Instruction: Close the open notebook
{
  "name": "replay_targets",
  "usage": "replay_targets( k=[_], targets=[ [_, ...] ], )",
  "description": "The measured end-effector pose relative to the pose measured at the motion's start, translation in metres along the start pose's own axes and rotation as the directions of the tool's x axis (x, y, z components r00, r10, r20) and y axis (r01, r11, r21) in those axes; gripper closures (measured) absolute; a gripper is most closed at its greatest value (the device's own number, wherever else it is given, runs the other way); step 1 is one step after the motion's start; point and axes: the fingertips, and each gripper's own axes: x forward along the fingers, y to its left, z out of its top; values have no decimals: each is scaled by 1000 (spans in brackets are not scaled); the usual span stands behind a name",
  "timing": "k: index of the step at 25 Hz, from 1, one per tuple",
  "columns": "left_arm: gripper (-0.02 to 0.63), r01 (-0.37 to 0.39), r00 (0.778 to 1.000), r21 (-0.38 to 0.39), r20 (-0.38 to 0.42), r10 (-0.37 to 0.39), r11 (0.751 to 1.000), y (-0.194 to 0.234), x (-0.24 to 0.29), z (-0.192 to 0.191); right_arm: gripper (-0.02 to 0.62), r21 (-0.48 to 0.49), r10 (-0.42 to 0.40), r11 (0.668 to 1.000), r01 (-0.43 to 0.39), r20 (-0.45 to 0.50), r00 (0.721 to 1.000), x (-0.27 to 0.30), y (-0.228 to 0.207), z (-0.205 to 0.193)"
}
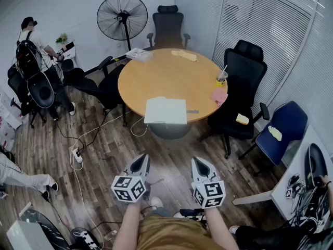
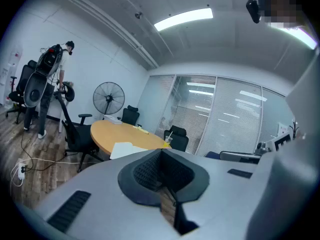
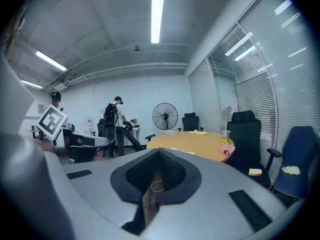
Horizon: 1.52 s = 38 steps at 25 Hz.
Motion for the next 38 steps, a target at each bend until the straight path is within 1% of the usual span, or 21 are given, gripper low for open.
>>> replay_targets(
  k=[3,7,10,16,21,26,29,32,38],
  targets=[
    [583,-27,1000,-8,7,27,1000,9,-8,1,584,0,0,1000,0,-2,1000,-2,6,-2],
    [583,-44,999,-21,10,44,999,11,-15,-3,584,-8,5,1000,-5,-9,1000,-6,10,-4],
    [583,-44,999,-22,8,44,999,5,-18,-6,584,-10,8,1000,-8,-8,1000,-11,9,-4],
    [583,-48,999,-18,13,48,999,-4,-26,-10,583,15,10,1000,-10,16,1000,-23,8,-3],
    [583,-49,999,-15,7,49,999,-10,-28,-15,583,26,8,1000,-8,11,1000,-29,3,-8],
    [583,-47,999,-5,-6,47,999,-9,-20,-18,583,41,3,999,-3,1,1000,-23,-4,-15],
    [583,-50,999,-18,-17,50,999,1,-9,-22,583,49,-2,999,3,-15,1000,-10,-9,-21],
    [583,-51,998,-37,-33,49,998,19,13,-24,583,52,-11,999,14,-40,999,12,-16,-28],
    [583,-35,998,-60,-57,32,998,60,89,-10,583,47,-40,998,43,-80,996,81,-50,-28]
  ],
)
